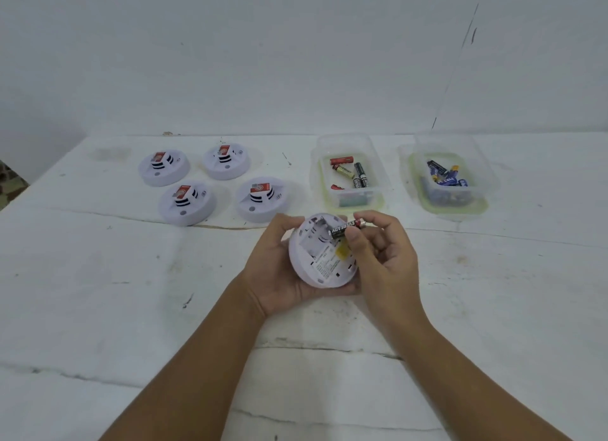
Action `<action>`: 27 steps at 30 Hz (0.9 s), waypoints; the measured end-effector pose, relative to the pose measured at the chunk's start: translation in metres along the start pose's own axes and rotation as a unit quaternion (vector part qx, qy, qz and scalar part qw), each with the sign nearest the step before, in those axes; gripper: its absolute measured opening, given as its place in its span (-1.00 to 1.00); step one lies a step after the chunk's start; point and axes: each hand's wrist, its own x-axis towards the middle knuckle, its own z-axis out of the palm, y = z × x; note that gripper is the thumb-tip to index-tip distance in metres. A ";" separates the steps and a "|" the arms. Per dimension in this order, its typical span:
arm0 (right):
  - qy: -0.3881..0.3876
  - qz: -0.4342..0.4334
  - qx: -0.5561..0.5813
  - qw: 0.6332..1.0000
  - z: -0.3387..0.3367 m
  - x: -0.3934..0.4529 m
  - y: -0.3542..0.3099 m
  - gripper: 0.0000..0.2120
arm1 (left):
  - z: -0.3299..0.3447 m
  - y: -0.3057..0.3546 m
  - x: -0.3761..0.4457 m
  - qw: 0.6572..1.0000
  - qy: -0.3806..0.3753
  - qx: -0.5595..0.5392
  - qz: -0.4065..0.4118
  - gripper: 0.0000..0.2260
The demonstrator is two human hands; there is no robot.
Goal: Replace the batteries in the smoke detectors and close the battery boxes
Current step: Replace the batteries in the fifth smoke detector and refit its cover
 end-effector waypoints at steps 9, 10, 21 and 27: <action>-0.022 0.021 0.021 0.999 -0.006 0.008 0.004 -0.82 | -0.005 0.007 0.013 1.000 0.003 -0.019 -0.020 -0.48; -0.023 0.023 0.025 0.999 -0.006 0.008 0.004 -0.81 | -0.006 0.007 0.013 1.000 0.009 -0.017 -0.022 -0.48; -0.015 0.036 0.035 0.999 -0.008 0.009 0.001 -0.87 | -0.012 0.005 0.015 0.999 0.000 -0.003 -0.032 -0.45; -0.025 0.030 0.031 0.999 -0.008 0.008 0.002 -0.85 | -0.009 0.005 0.014 1.000 -0.006 -0.010 -0.025 -0.47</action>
